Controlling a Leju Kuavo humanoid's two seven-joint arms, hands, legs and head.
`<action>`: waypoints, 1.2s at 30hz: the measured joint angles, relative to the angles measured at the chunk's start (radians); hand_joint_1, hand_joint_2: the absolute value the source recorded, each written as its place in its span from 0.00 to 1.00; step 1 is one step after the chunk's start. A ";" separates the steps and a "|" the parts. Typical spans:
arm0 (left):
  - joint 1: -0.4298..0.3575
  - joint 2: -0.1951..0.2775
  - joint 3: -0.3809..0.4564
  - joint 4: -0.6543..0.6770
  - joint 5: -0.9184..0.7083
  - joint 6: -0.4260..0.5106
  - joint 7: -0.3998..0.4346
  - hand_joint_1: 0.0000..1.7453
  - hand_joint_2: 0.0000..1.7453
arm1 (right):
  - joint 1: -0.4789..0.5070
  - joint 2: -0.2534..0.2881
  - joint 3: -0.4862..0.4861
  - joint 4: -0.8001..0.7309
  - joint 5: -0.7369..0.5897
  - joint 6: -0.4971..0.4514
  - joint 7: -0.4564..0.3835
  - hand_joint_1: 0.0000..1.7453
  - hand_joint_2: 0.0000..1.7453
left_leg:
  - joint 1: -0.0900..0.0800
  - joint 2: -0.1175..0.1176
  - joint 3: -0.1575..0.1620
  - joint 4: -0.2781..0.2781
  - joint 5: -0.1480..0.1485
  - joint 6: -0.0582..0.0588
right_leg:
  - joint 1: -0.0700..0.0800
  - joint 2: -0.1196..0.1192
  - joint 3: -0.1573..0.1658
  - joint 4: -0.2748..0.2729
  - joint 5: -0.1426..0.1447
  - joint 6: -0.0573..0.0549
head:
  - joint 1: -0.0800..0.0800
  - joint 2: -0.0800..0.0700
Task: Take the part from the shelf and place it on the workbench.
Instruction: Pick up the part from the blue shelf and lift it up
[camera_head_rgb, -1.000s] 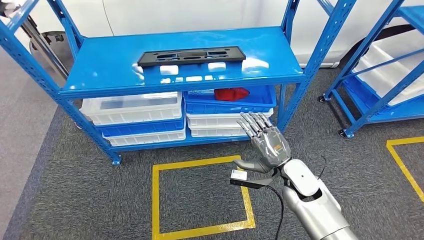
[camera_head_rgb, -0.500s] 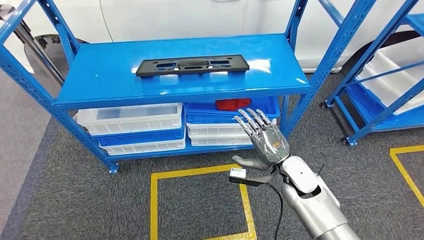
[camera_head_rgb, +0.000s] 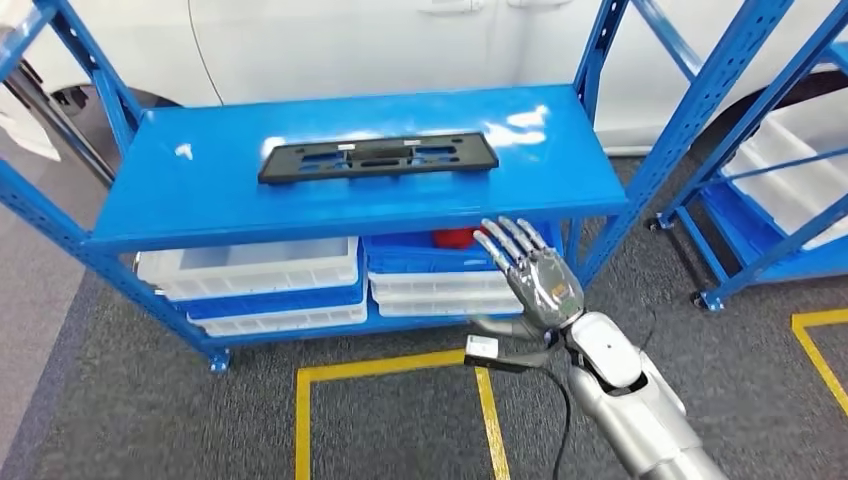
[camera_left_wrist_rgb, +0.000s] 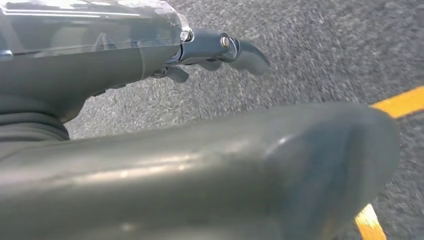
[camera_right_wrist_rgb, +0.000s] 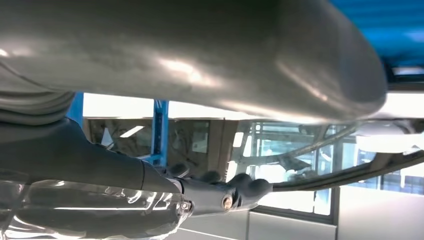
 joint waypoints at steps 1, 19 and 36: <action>-0.001 0.000 0.000 0.000 0.002 0.001 -0.001 0.00 0.00 | -0.007 -0.002 0.001 0.002 -0.005 -0.002 -0.002 0.00 0.00 | 0.001 0.001 -0.011 0.029 -0.003 -0.004 | -0.001 0.000 0.015 -0.003 -0.006 -0.007 | 0.000 0.000; 0.005 0.001 0.002 0.000 0.005 0.002 -0.005 0.00 0.00 | -0.032 0.000 0.039 0.032 -0.010 -0.015 0.005 0.00 0.00 | 0.000 -0.001 -0.131 -0.014 0.121 0.044 | -0.001 0.005 0.056 0.209 -0.178 0.036 | 0.000 0.000; -0.001 -0.001 0.001 0.001 0.005 -0.005 -0.009 0.00 0.00 | -0.022 -0.014 0.042 0.021 -0.032 0.006 -0.004 0.00 0.00 | 0.004 0.000 -0.176 0.278 -0.099 -0.013 | -0.004 0.001 0.018 0.000 -0.009 -0.015 | 0.000 0.000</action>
